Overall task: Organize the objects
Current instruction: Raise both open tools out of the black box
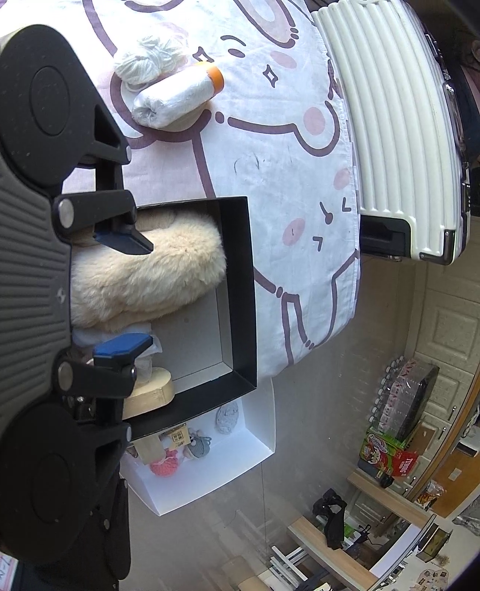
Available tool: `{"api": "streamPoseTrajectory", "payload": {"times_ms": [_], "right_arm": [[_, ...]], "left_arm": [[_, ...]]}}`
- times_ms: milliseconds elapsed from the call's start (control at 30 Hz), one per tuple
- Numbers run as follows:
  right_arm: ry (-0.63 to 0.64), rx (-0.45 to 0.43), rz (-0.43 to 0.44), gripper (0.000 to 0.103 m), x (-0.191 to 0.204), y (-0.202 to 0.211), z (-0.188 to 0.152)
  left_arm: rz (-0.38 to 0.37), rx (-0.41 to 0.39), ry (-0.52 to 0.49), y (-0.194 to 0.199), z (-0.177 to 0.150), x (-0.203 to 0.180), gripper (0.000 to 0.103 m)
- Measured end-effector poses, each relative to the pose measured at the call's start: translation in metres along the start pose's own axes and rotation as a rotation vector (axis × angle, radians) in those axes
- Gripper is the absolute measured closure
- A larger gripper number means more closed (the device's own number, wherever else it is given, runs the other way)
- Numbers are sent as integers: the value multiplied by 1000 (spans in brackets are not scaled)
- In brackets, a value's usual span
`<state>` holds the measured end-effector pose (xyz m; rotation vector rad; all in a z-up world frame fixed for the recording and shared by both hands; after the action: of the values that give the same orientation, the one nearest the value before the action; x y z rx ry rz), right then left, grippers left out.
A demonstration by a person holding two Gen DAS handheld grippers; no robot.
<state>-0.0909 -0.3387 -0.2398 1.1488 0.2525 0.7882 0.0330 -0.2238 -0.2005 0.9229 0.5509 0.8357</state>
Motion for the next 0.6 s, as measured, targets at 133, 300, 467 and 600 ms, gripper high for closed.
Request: {"api": "streamPoseTrajectory", "payload": {"times_ms": [133,300,467,600], "right_arm": [[17,5,-6,78,4,-3,0],[33,28,-13,81,4,-11,-3],[51,41,-101,91,-2,-19,-3],[68,68,-123,92,-5,-26,-7]], "left_arm": [[-4,1,-5,-1,-1,-2,55],[-1,5,-6,-2,-1,-1,55],[0,10,-11,-4,-2,-3,55],[-1,11,-12,-4,-2,-3,55]]}}
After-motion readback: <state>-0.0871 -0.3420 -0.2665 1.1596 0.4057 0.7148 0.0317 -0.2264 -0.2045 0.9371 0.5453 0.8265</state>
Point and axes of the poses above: each gripper's, at about its wrist camera, not at the fingertips, and y roughly against the way its jaws point, x to its left, z to its top, the point moved 8 cm from there along -y, roughly the way its jaws point, and after that the axes turned 1 degree about -y, right-handed, at the moved point
